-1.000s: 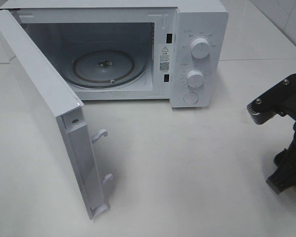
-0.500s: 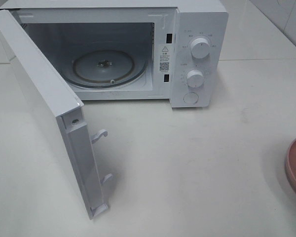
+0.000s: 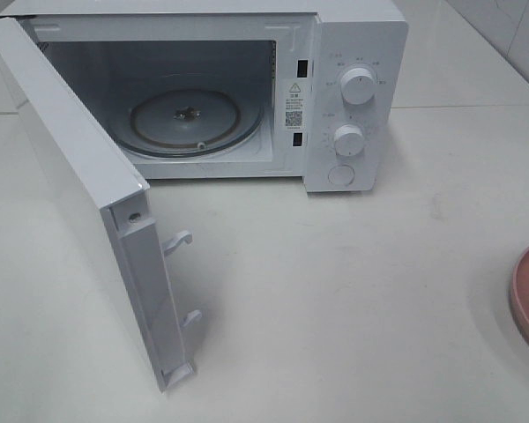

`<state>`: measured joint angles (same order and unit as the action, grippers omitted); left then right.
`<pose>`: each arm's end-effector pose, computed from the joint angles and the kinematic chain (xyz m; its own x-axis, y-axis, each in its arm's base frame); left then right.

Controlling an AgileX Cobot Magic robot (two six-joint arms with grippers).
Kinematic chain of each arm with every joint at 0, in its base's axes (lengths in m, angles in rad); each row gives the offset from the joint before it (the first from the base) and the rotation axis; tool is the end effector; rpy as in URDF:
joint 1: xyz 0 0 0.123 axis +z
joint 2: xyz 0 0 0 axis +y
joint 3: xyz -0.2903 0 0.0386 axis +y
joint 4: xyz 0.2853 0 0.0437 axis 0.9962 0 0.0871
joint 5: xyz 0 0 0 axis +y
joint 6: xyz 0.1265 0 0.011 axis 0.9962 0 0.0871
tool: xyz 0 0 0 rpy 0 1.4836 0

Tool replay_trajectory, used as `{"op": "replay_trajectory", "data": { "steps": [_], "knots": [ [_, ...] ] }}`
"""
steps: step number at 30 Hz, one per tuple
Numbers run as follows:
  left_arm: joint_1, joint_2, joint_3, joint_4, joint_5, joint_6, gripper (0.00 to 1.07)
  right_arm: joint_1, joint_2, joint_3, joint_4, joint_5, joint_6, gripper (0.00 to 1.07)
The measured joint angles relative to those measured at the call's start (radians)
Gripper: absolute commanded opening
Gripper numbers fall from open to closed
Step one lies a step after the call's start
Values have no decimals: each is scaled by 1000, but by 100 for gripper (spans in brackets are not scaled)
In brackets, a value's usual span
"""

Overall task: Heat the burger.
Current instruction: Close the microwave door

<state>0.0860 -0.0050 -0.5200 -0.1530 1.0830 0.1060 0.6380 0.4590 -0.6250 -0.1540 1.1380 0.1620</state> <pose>0.0482 -0.0130 0.2844 -0.4462 -0.0048 -0.8949 0.0499 0.9983 -0.0302 0.0997 0.0519 0.2795 -0.6666 -0.3748 -0.6444 -0.4561 0.8888 -0.0452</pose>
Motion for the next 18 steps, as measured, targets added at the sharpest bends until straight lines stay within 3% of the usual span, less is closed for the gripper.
{"op": "replay_trajectory", "data": {
  "steps": [6, 18],
  "knots": [
    [0, 0, 0, 0, 0, 0, 100, -69, -151, 50, 1, -1, -35, 76],
    [0, 0, 0, 0, 0, 0, 100, -359, -406, 103, 86, -103, -123, 75]
  ]
}}
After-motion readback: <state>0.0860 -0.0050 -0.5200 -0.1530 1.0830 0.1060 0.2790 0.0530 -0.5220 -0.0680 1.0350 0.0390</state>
